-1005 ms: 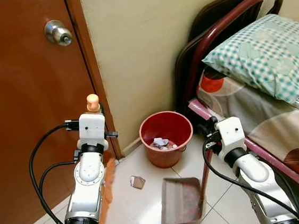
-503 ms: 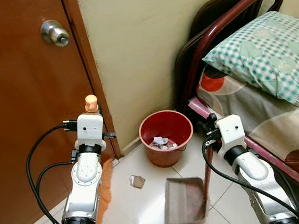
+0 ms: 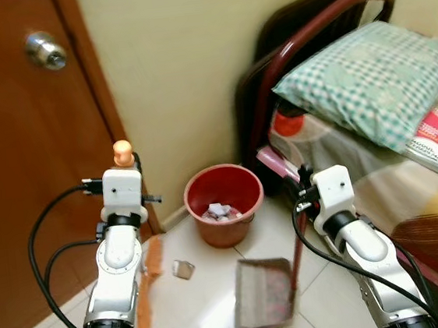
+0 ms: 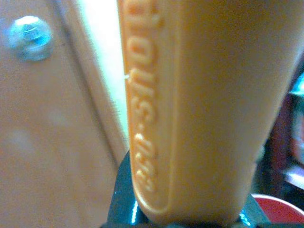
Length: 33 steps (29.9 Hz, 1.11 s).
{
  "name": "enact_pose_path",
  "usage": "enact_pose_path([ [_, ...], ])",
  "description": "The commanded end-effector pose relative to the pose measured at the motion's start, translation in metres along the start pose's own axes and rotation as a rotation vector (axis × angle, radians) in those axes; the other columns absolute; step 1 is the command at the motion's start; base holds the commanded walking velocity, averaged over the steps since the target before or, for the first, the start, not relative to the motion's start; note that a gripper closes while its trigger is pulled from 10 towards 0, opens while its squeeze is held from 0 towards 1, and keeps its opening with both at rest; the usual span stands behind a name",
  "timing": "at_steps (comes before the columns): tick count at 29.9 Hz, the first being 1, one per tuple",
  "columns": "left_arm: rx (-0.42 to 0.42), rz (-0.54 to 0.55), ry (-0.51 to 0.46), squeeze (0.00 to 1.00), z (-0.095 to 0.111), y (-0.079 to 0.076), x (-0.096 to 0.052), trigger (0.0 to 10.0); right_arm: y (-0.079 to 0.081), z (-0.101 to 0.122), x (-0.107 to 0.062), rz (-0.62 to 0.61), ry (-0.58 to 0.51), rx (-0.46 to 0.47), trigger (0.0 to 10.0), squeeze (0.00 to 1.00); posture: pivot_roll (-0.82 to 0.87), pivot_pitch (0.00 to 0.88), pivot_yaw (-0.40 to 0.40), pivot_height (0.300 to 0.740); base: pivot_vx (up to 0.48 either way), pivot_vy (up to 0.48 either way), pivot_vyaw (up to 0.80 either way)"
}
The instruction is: Sweep floor
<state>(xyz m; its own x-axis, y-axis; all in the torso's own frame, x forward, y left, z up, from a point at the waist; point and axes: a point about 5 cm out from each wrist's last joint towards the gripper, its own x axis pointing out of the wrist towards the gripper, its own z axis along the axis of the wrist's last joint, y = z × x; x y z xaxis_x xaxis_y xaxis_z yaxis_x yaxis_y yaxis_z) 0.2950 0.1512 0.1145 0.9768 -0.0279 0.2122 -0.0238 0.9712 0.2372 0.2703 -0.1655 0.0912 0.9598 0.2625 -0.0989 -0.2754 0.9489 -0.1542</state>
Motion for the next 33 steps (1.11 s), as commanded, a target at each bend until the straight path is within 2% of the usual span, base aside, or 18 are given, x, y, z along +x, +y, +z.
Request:
enact_pose_path([
  [1, -0.002, 0.017, 0.006, 0.00, 0.000, 0.003, -0.001, 10.0, -0.003, 0.010, 0.003, -0.012, -0.046, -0.020, 10.0, 0.00, -0.04, 0.077, -0.034, 0.740, 0.000, 0.000, 0.00],
  [7, 0.009, 0.057, 0.002, 0.00, 0.001, 0.010, -0.002, 10.0, -0.017, 0.021, 0.017, -0.057, -0.078, -0.027, 10.0, 0.00, -0.03, 0.104, -0.030, 0.740, 0.000, 0.000, 0.00],
  [11, 0.015, 0.062, -0.001, 0.00, 0.002, 0.012, -0.001, 10.0, -0.018, 0.024, 0.024, -0.066, -0.082, -0.034, 10.0, 0.00, -0.03, 0.117, -0.032, 0.740, 0.000, 0.000, 0.00],
  [16, 0.021, 0.072, -0.001, 0.00, 0.003, 0.015, 0.000, 10.0, -0.011, 0.021, 0.032, -0.042, -0.080, -0.011, 10.0, 0.00, -0.01, 0.140, -0.029, 0.740, 0.000, 0.000, 0.00],
  [19, 0.015, 0.091, -0.007, 0.00, 0.007, 0.019, 0.001, 10.0, -0.003, 0.022, 0.047, -0.036, -0.091, -0.006, 10.0, 0.00, 0.02, 0.168, -0.025, 0.740, 0.000, 0.000, 0.00],
  [26, 0.034, 0.114, 0.000, 0.00, 0.005, 0.029, 0.000, 10.0, 0.004, 0.029, 0.062, -0.042, -0.110, 0.011, 10.0, 0.00, 0.06, 0.204, -0.018, 0.740, 0.000, 0.000, 0.00],
  [30, 0.026, 0.135, -0.002, 0.00, 0.009, 0.030, 0.011, 10.0, 0.011, 0.031, 0.072, -0.055, -0.106, -0.014, 10.0, 0.00, 0.06, 0.221, -0.022, 0.740, 0.000, 0.000, 0.00],
  [33, 0.012, 0.124, -0.020, 0.00, 0.011, 0.022, 0.022, 10.0, 0.016, 0.031, 0.080, -0.095, -0.079, 0.030, 10.0, 0.00, 0.06, 0.234, -0.025, 0.740, 0.000, 0.000, 0.00],
])
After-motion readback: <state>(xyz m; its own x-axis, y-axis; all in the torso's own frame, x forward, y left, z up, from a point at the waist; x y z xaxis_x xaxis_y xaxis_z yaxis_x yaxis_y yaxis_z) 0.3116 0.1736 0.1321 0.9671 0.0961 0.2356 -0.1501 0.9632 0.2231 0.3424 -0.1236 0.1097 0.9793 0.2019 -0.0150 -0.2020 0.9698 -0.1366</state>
